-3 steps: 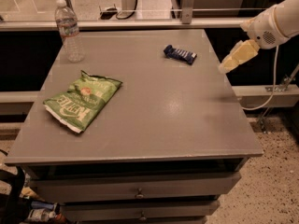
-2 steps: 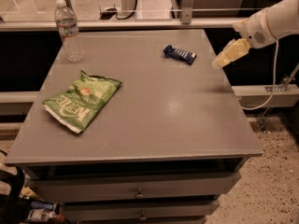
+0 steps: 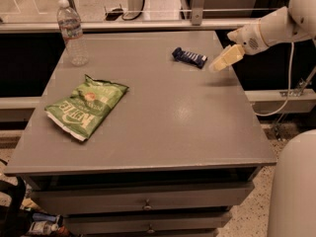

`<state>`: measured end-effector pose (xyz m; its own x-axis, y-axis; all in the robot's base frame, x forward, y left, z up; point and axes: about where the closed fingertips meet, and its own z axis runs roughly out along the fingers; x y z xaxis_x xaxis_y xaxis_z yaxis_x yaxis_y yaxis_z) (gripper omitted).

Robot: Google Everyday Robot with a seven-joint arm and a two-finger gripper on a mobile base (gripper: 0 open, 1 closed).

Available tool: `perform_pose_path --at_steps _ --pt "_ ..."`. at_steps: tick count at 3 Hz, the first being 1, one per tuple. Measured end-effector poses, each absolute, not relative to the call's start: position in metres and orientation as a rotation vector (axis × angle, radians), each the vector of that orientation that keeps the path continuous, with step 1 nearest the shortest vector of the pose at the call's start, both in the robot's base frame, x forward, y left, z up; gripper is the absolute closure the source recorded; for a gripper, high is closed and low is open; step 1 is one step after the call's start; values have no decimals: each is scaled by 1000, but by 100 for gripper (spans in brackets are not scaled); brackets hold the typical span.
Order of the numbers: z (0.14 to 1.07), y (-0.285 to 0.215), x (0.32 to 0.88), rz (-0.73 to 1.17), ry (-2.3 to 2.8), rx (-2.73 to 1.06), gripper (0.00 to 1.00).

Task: Pick rxbar blueberry

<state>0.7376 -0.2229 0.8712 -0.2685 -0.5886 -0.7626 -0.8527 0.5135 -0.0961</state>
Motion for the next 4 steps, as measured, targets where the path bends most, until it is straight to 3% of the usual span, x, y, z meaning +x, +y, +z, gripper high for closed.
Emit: perform_pose_path --at_steps 4 --pt "829 -172 776 635 1951 -1175 0"
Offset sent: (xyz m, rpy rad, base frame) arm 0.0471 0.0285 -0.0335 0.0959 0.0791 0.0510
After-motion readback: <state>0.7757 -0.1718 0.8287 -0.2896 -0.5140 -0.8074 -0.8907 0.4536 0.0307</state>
